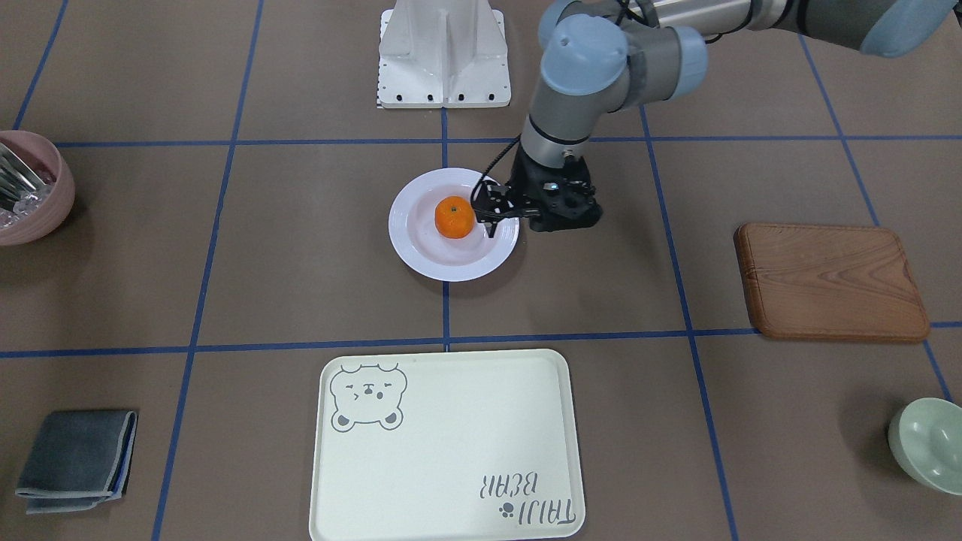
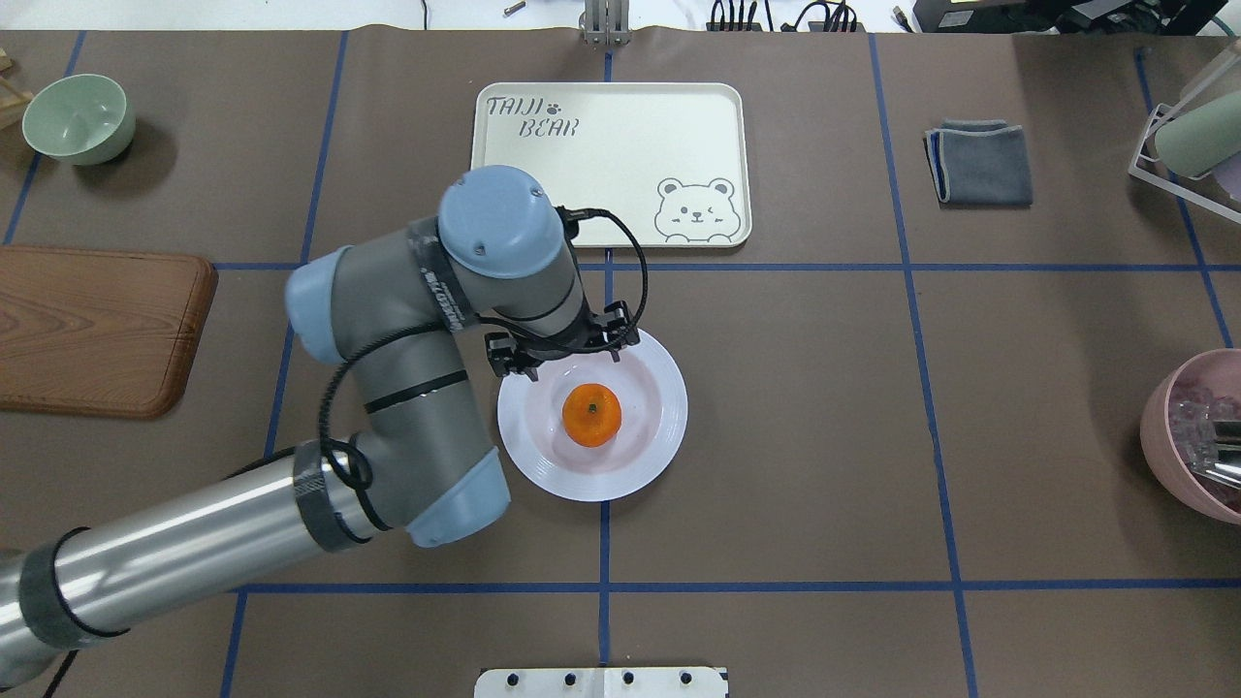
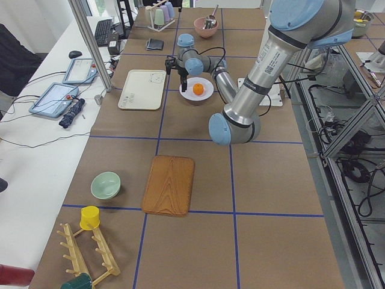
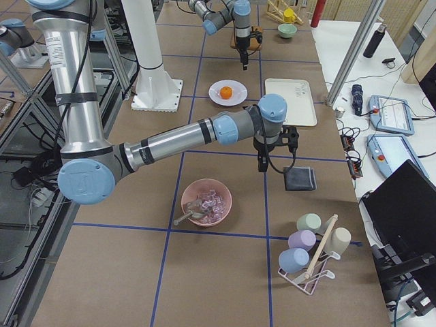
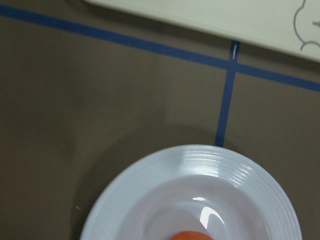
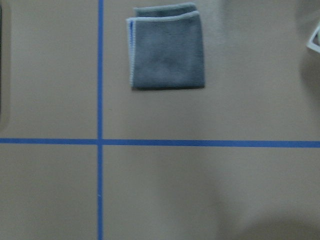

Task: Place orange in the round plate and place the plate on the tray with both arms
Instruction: 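Open the left gripper and raise it away while the right arm approaches the plate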

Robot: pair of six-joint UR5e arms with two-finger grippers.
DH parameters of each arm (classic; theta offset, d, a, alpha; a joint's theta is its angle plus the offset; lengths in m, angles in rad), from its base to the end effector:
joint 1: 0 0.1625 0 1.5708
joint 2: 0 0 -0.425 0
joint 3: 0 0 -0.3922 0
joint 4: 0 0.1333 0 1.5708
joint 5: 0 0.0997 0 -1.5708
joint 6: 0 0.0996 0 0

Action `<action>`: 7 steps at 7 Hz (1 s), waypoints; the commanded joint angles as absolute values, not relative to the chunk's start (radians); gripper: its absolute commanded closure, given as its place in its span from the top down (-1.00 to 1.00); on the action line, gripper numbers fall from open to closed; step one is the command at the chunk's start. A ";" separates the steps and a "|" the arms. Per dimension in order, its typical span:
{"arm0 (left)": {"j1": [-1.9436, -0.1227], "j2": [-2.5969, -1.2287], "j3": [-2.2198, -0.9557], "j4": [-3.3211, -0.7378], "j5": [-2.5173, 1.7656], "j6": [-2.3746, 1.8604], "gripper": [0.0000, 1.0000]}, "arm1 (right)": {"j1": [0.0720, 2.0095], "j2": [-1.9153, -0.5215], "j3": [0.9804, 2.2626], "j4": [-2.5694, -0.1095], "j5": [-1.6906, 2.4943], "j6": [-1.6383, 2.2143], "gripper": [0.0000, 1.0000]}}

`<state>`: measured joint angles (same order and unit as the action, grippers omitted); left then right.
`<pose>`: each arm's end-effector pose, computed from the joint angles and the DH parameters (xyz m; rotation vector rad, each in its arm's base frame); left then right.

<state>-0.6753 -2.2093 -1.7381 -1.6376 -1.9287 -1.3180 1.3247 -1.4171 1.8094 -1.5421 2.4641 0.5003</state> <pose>0.4540 -0.4897 0.2044 0.0870 0.9229 -0.2358 -0.0785 -0.5412 0.4488 0.0446 -0.9608 0.0463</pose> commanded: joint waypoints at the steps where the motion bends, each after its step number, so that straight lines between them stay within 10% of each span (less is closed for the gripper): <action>1: -0.770 -2.161 -1.761 -1.644 -1.791 -1.298 0.97 | 1.121 -1.353 1.763 -1.147 2.435 1.042 1.00; 7: -0.965 -2.040 -1.753 -1.715 -1.842 -0.925 0.97 | 0.584 -1.301 1.574 -0.335 1.880 1.669 1.00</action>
